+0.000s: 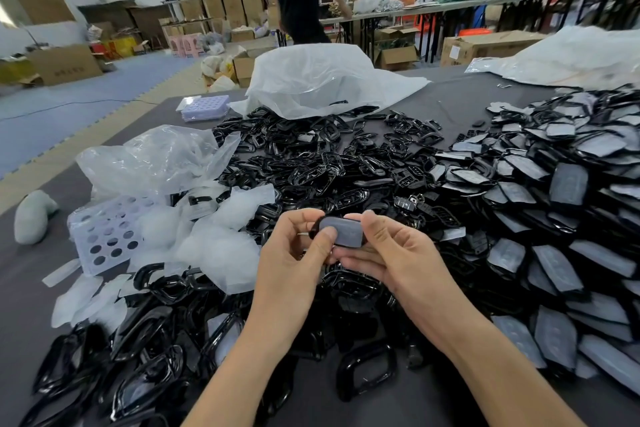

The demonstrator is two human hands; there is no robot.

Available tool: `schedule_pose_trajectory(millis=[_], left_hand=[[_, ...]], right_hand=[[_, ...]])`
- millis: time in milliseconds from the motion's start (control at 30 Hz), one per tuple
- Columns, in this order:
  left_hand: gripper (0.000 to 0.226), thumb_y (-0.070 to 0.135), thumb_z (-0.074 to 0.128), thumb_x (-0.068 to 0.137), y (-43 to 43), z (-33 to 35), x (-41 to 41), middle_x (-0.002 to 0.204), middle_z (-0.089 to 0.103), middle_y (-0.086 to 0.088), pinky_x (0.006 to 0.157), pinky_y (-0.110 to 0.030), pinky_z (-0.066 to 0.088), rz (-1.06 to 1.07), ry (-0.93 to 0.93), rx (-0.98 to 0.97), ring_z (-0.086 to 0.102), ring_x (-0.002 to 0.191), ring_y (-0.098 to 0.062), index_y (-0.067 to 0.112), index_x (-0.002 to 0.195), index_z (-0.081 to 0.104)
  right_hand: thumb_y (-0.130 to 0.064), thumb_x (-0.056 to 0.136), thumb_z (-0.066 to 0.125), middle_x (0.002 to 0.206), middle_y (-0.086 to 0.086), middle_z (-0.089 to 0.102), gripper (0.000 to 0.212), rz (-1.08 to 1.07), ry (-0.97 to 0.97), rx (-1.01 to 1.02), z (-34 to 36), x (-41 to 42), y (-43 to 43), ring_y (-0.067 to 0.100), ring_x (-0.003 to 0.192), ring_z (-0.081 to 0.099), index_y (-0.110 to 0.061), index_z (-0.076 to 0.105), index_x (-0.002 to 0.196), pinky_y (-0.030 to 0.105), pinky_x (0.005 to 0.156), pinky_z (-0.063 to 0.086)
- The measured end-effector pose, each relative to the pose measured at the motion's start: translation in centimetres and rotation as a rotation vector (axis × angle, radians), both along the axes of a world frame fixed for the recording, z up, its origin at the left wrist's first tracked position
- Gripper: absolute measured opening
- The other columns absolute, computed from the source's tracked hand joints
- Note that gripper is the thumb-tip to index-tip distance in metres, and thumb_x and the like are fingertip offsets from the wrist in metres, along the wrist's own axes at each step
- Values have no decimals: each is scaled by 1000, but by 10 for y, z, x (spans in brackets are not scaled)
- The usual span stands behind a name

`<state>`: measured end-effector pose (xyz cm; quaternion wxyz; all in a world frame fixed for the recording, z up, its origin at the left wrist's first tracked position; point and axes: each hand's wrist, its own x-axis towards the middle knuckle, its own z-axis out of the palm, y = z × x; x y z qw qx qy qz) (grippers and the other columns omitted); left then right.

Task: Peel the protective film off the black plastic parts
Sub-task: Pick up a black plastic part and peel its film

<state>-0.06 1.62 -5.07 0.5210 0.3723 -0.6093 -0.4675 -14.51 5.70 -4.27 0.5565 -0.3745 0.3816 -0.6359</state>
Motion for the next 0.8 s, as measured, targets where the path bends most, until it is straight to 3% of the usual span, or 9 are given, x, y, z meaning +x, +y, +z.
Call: schedule_pose_trajectory(millis=[100,200,300,400,567,800], left_hand=[[14,13,66,94,0,0,0,82,70,12,70,-16,54,-34,16,15,67,73,-4,26,100,65],[17,12,59,99,3,-1,-2,89,74,5,78,-23,58,-80,31,26,72,82,-13,27,102,68],[22,10,56,101,6,1,-2,93,75,2,79,-24,58,-114,39,18,74,86,-20,28,104,68],[25,12,60,99,7,3,-1,91,75,4,77,-19,56,-132,-37,-23,73,82,-13,36,102,68],[27,16,49,99,7,5,-1,103,76,-3,81,-24,57,-176,34,38,73,92,-21,27,110,71],[31,12,59,97,2,0,0,87,72,5,74,-20,56,-66,-135,-14,72,81,-11,41,100,68]], right_hand=[[-28,81,75,89,13,78,26,-63,105,-23,-2,0,0,24,80,77,-14,73,102,20,70,58],[-10,89,71,79,10,77,12,-137,165,-29,-4,-2,-1,17,69,74,-12,71,101,18,65,57],[-7,90,70,75,8,76,11,-145,186,-30,-2,-4,0,13,66,72,-11,70,101,17,64,56],[-2,91,69,71,5,73,11,-123,169,-33,-2,-4,1,11,62,69,-6,69,101,16,60,55],[1,92,68,71,3,73,14,-125,188,-35,-1,-4,1,7,61,68,-8,68,103,14,60,53],[-2,92,69,84,5,77,17,-112,230,-27,-5,-2,1,13,71,72,-13,69,104,18,67,56]])
